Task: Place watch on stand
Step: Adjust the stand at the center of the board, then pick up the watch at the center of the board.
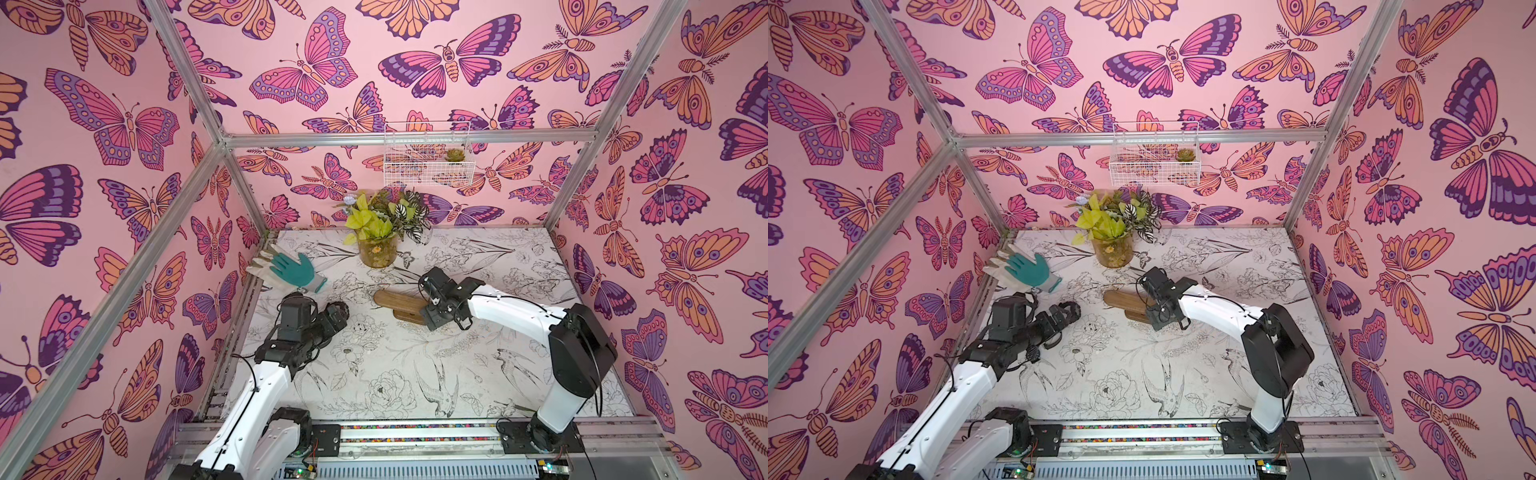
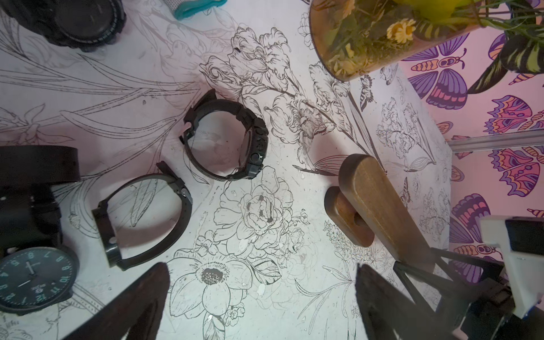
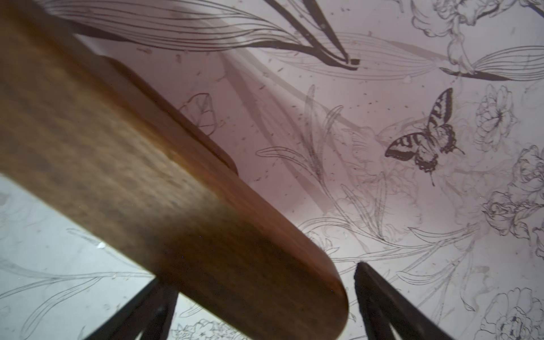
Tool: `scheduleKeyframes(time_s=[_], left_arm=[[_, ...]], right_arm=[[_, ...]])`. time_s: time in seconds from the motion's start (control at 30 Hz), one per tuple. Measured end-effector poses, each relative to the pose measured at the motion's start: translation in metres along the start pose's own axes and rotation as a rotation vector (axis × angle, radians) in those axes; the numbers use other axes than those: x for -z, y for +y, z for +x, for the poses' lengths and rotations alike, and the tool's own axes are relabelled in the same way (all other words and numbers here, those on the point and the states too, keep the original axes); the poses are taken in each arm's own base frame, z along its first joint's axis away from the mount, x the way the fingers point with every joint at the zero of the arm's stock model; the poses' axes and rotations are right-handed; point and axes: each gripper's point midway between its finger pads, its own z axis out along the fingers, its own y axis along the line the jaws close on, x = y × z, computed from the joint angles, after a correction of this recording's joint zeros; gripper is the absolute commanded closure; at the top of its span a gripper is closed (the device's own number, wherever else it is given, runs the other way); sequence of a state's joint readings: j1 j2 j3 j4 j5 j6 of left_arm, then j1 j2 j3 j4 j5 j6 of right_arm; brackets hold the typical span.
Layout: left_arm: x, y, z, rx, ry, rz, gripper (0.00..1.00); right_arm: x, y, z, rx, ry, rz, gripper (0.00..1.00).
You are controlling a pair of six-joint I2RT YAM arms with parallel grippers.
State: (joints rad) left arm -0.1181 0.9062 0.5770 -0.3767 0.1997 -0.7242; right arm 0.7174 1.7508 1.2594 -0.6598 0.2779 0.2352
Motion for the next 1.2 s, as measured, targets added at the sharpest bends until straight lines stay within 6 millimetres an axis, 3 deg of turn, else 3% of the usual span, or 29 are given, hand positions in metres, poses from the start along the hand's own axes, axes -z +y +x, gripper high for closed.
scheduleKeyframes(time_s=[0.1,0.33,0.5,0.63,0.8,1.0,1.2], left_arm=[[-0.007,-0.004,0.002,0.001,0.028,0.022,0.02],[-0.020,-0.006,0.011,-0.004,0.086,0.030,0.06],[-0.017,-0.001,0.009,-0.041,0.066,-0.034,0.14],[-0.018,0.001,-0.010,-0.062,0.030,-0.118,0.23],[-0.042,-0.005,-0.032,-0.103,0.055,-0.206,0.29],[-0.077,-0.017,-0.038,-0.203,0.131,-0.287,0.35],[-0.101,-0.011,-0.039,-0.262,0.203,-0.361,0.42]], right_arm=[[-0.003,-0.012,-0.001,-0.027,0.004,0.014,0.03],[0.005,-0.013,0.004,-0.040,-0.011,-0.004,0.02],[0.040,-0.019,0.017,-0.106,-0.103,-0.065,0.02],[0.069,-0.022,0.022,-0.172,-0.217,-0.134,0.05],[0.073,-0.023,0.033,-0.235,-0.280,-0.173,0.07],[0.070,-0.026,0.049,-0.265,-0.297,-0.182,0.07],[0.076,-0.028,0.051,-0.278,-0.341,-0.193,0.08]])
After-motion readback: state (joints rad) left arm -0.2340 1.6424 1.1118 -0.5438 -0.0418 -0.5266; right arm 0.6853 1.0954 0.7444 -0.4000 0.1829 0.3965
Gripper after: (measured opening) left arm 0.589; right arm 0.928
